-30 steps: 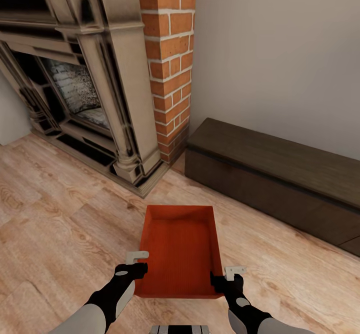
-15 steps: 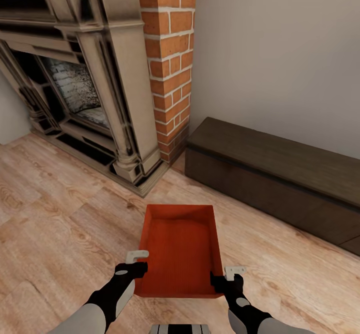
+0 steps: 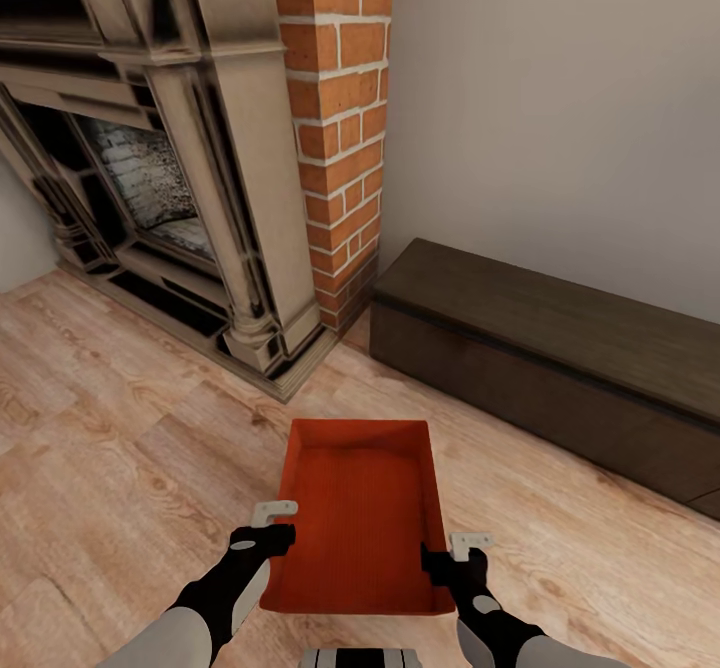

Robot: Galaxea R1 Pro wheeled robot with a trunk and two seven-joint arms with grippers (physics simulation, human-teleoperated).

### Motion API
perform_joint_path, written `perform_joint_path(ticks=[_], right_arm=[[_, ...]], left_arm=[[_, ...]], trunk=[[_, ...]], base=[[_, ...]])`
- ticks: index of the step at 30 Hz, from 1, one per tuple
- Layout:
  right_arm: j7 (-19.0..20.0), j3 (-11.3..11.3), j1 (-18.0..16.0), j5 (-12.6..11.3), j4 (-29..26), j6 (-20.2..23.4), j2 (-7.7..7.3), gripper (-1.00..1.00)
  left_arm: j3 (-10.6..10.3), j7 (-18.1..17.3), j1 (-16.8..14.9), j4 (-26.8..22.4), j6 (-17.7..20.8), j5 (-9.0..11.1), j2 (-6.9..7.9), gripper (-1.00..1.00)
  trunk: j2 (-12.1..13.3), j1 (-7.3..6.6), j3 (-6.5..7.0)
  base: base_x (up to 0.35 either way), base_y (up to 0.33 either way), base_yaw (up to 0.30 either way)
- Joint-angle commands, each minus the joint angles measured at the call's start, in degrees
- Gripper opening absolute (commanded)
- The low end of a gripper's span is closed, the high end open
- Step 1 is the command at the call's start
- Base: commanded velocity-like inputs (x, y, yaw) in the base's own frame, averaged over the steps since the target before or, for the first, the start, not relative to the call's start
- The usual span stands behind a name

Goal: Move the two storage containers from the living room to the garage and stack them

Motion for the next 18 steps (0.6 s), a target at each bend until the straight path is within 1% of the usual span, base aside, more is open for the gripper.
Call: perform_joint_path(ticks=[1, 11, 18], right_arm=[[-0.25, 0.5, -0.03, -0.38, 0.03, -0.14, -0.01, 1.0], [-0.25, 0.5, -0.03, -0.41, 0.03, -0.08, -0.11, 1.0], [-0.25, 0.5, -0.03, -0.39, 0.03, -0.14, -0.11, 1.0]], left_arm=[[-0.48, 0.42, 0.0, -0.12, 0.32, 0.51, 0.04, 1.0], [-0.48, 0.47, 0.0, 0.18, 0.35, 0.51, 0.02, 1.0], [-0.56, 0.57, 0.0, 0.73, 1.13, 0.58, -0.06, 1.0]], trunk=[[-0.01, -0.01, -0.04], [-0.01, -0.01, -0.04], [-0.01, -0.01, -0.04]], base=[[0.015, 0.0, 0.0], [0.002, 0.0, 0.0], [0.0, 0.0, 0.0]])
